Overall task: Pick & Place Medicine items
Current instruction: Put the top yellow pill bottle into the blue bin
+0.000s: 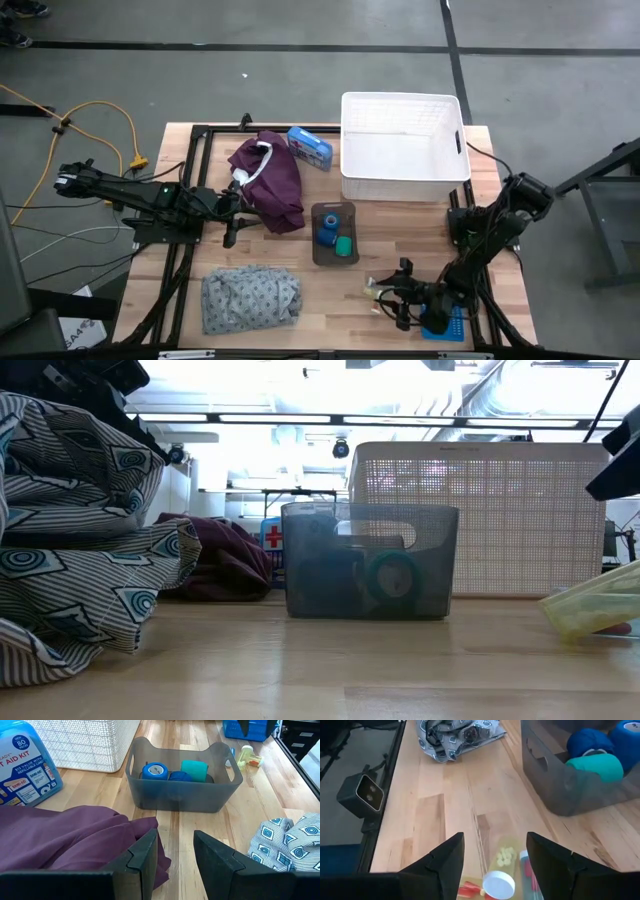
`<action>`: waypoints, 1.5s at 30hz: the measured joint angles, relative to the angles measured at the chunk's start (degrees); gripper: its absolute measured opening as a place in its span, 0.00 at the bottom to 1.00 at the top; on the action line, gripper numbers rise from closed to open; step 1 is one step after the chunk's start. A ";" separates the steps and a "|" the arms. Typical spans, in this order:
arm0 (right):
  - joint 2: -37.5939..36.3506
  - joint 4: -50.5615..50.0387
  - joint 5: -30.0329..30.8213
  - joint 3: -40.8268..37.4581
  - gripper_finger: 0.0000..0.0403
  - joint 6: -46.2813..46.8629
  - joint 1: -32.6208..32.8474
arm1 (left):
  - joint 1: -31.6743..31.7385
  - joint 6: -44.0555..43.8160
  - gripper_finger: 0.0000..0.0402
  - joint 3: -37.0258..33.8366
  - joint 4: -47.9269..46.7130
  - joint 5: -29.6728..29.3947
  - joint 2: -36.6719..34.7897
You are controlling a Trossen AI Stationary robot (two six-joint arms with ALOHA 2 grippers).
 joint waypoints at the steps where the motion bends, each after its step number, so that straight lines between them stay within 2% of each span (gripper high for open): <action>1: 0.21 -0.15 -0.01 0.00 0.50 0.00 0.00 | -0.01 0.00 0.31 0.00 0.02 0.00 0.00; 14: 0.13 -2.31 -0.41 0.02 0.50 -1.52 -0.02 | -0.01 0.01 0.31 0.00 0.01 0.00 0.00; 21: -3.80 -4.25 -2.03 0.10 0.50 -6.49 -0.02 | -0.01 0.00 0.31 0.00 0.02 0.00 0.00; 26: -5.42 -13.34 -2.68 6.45 0.50 -8.12 -0.02 | 0.00 0.00 0.31 0.00 0.01 0.00 0.00; 30: -2.18 -25.37 -3.66 14.26 0.50 -3.38 -0.02 | 0.00 0.01 0.31 0.00 0.01 0.00 0.00; 33: 1.13 -30.47 -3.50 16.94 0.50 2.05 0.13 | -0.01 0.00 0.31 0.00 0.01 0.00 0.00; 38: 4.57 -33.85 -1.52 17.07 0.50 12.58 1.12 | 0.00 0.01 0.31 0.00 0.02 0.00 0.00; 41: 5.31 -33.74 1.01 17.08 0.50 15.16 2.10 | -0.01 -0.01 0.31 0.00 0.02 0.00 0.00; 45: 6.38 -33.68 1.01 17.09 0.50 18.32 2.60 | 0.00 0.01 0.31 0.00 0.01 0.00 0.00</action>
